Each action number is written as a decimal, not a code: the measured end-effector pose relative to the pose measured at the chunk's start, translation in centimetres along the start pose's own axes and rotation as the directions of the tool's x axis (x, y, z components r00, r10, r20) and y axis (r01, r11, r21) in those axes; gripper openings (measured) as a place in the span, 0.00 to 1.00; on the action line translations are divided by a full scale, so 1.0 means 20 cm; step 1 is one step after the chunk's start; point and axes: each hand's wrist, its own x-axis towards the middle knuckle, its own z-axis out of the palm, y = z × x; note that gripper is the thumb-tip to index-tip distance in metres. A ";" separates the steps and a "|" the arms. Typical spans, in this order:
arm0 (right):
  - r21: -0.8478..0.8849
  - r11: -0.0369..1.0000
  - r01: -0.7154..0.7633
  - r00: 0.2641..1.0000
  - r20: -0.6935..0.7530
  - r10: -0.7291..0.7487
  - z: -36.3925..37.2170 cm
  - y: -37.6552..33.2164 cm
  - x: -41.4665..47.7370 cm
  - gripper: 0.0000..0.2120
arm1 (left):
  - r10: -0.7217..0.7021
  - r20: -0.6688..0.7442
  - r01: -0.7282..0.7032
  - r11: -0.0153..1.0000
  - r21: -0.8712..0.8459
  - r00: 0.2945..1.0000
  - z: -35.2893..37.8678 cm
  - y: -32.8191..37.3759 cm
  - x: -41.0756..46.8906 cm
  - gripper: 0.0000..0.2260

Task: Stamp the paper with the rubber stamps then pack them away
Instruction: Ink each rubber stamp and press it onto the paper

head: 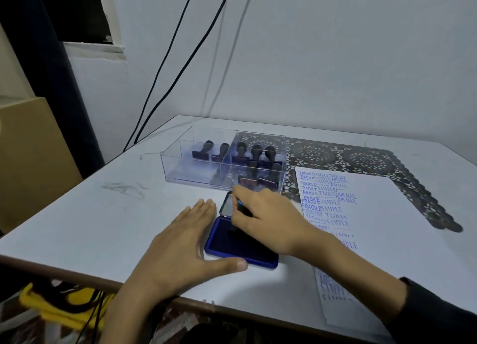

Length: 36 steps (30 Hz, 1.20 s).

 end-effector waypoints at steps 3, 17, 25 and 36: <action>-0.080 0.993 0.082 0.994 -0.060 -0.087 0.03 -0.04 -0.05 0.07 | 0.010 -0.015 -0.010 1.000 -0.004 1.000 0.01 0.00 0.00 0.52; 0.178 0.983 -0.038 0.994 -0.095 0.056 -0.05 0.04 -0.04 0.15 | 0.018 -0.043 -0.021 0.998 -0.062 0.999 0.00 0.04 0.00 0.55; 0.315 0.905 -0.284 0.914 -0.196 0.355 -0.43 0.58 -0.20 0.06 | 0.172 -0.158 -0.202 0.960 -0.196 0.972 0.08 0.38 0.05 0.43; -0.110 0.923 -0.369 0.885 -0.343 0.313 -0.35 0.86 -0.22 0.21 | 0.304 0.021 -0.304 0.952 0.013 0.952 0.45 0.75 0.24 0.35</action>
